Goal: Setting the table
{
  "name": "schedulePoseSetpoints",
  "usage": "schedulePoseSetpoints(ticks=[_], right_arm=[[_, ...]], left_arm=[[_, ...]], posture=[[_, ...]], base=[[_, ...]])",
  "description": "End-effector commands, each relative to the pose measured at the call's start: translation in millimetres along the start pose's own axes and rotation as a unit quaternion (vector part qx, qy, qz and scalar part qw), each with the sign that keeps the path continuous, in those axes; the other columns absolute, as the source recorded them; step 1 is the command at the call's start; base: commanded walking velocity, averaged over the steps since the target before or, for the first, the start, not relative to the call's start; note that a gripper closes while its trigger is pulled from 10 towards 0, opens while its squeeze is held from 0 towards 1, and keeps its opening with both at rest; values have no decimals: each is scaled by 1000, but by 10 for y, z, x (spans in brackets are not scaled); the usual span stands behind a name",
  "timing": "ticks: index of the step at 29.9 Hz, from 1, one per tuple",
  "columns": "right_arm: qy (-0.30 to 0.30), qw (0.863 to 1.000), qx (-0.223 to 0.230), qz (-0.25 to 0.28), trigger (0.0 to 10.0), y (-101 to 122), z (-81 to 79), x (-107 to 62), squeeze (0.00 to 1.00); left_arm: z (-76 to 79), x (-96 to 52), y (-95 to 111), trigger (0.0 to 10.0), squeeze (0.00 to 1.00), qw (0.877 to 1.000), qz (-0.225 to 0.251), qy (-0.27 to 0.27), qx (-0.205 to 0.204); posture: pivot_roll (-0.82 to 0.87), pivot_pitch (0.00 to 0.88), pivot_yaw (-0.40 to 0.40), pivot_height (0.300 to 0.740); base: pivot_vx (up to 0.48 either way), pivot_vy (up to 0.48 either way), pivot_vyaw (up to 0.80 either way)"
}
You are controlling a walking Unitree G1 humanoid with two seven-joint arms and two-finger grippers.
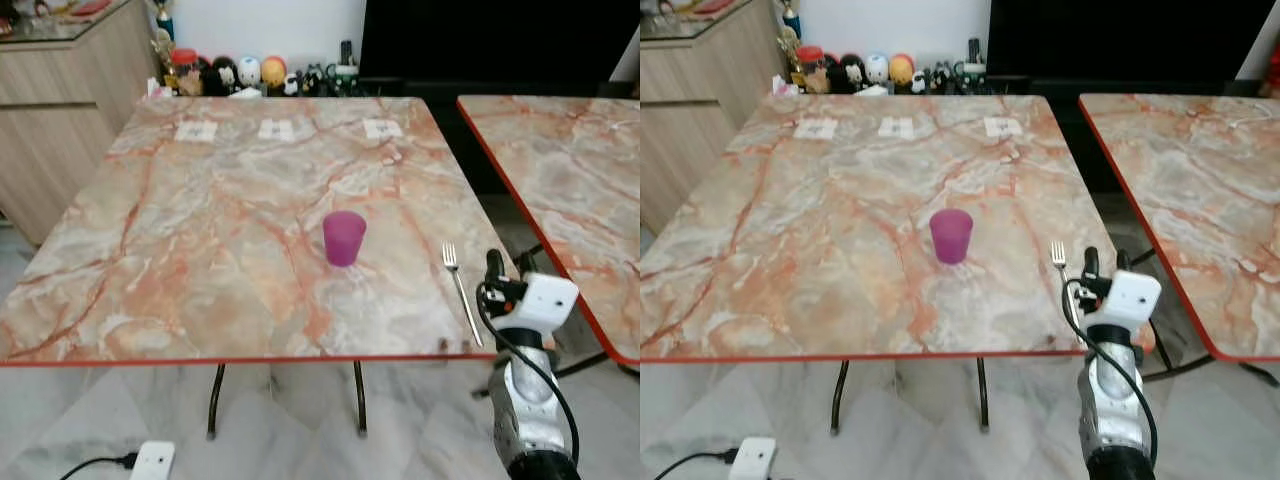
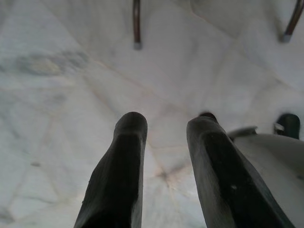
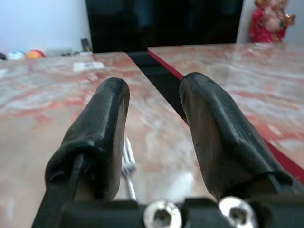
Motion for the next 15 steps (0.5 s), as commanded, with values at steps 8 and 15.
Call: schedulePoseSetpoints(ticks=[8, 15], right_arm=[[26, 1000, -12, 2, 10000, 45, -115, -2, 0], [26, 1000, -10, -5, 10000, 35, -120, -19, 0]], left_arm=[[-133, -36, -27, 10000, 0, 1000, -8, 9, -1], [140, 28, -38, 10000, 0, 1000, -11, -3, 9]], posture=[[123, 0, -30, 740], [120, 0, -30, 740]], base=[[293, 0, 0], [0, 0, 0]])
Point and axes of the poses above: a point about 5 cm out from each wrist's last joint towards the gripper, its own x axis pointing out of the wrist towards the gripper, its own y axis along the axis of the wrist's last joint, z = x × y, the point moved 1 cm from there along x, pointing out of the wrist towards the gripper, and after that the axes turned 4 degrees about -x, right-handed, at the moved point
